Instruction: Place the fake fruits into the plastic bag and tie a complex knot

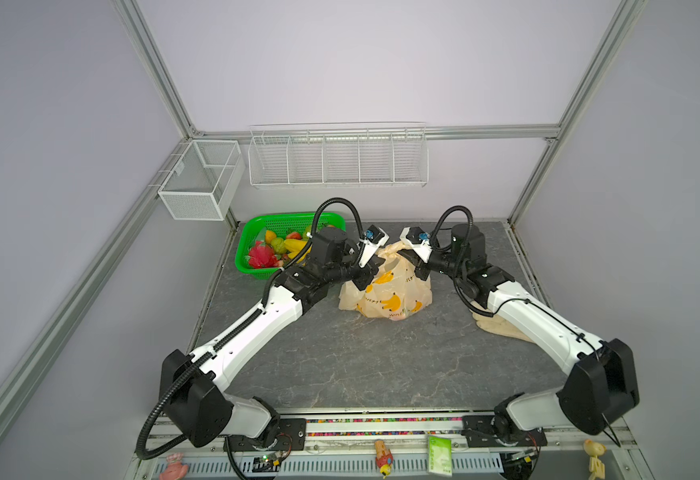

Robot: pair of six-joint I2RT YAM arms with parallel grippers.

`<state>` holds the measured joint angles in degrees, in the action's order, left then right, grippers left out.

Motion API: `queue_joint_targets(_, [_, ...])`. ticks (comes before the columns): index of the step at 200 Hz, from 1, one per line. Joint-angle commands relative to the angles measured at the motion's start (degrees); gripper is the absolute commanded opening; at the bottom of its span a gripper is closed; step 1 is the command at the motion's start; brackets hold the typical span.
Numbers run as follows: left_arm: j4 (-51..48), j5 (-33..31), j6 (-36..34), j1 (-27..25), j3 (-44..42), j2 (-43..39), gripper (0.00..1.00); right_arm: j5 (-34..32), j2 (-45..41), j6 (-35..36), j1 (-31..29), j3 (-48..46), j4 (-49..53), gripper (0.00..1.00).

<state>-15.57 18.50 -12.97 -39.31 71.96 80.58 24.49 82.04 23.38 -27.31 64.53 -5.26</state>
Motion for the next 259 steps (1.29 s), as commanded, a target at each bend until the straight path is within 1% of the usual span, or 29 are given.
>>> queue_joint_targets(1, [4.62, 0.85, 5.09, -1.4, -1.24, -0.55, 0.0, -3.48, 0.68, -10.72, -1.37, -2.04, -10.52, 0.07])
queue_joint_targets(19, [7.33, 1.03, 8.27, -2.28, -2.17, -0.06, 0.0, -3.19, 1.71, -16.37, -2.18, -3.3, -14.84, 0.07])
queue_joint_targets(49, [10.09, 0.4, 11.4, -4.83, -2.25, 0.62, 0.01, -1.91, 2.55, -24.39, -3.1, -5.64, -21.43, 0.07])
queue_joint_targets(67, [13.59, 1.07, 14.7, -5.43, -2.81, 0.81, 0.01, -0.36, 2.13, -26.62, -2.86, -6.95, -23.54, 0.07])
queue_joint_targets(89, [18.83, 1.71, 19.68, -5.6, -3.98, 1.73, 0.02, 4.04, 1.58, -28.6, -2.16, -7.94, -24.96, 0.07])
queue_joint_targets(99, [19.33, 2.95, 19.59, -5.91, -4.11, 2.33, 0.08, 6.59, 1.46, -29.93, -1.42, -8.34, -25.55, 0.07])
queue_joint_targets(110, [19.77, 2.94, 19.64, -6.0, -4.74, 2.72, 0.12, 8.84, 1.56, -31.85, -0.23, -9.2, -27.02, 0.07])
queue_joint_targets(136, [23.34, 1.55, 19.26, -5.96, -8.99, 2.66, 0.28, 11.79, 3.05, -37.42, 1.72, -11.91, -34.71, 0.07])
queue_joint_targets(172, [28.09, 0.15, 17.57, -5.95, -14.87, 1.39, 0.41, 12.19, 5.9, -43.56, 2.08, -13.15, -42.5, 0.06])
queue_joint_targets(193, [27.64, -0.51, 15.74, -5.95, -16.97, -0.83, 0.53, 11.83, 7.24, -46.56, 2.06, -13.82, -47.34, 0.07])
queue_joint_targets(219, [25.94, -2.24, 14.89, -5.36, -19.01, -4.52, 0.71, 11.89, 8.17, -46.71, 2.01, -13.82, -47.94, 0.07])
queue_joint_targets(223, [25.82, -2.44, 14.97, -5.2, -19.33, -5.14, 0.74, 11.94, 8.26, -46.67, 2.05, -15.34, -48.07, 0.07])
queue_joint_targets(236, [25.53, -2.78, 14.99, -4.7, -20.32, -7.24, 0.82, 12.01, 8.44, -46.6, 2.08, -15.54, -48.1, 0.07])
queue_joint_targets(259, [24.48, -3.45, 15.07, -3.17, -21.66, -11.1, 0.86, 12.28, 8.59, -46.41, 2.07, -15.6, -48.46, 0.07])
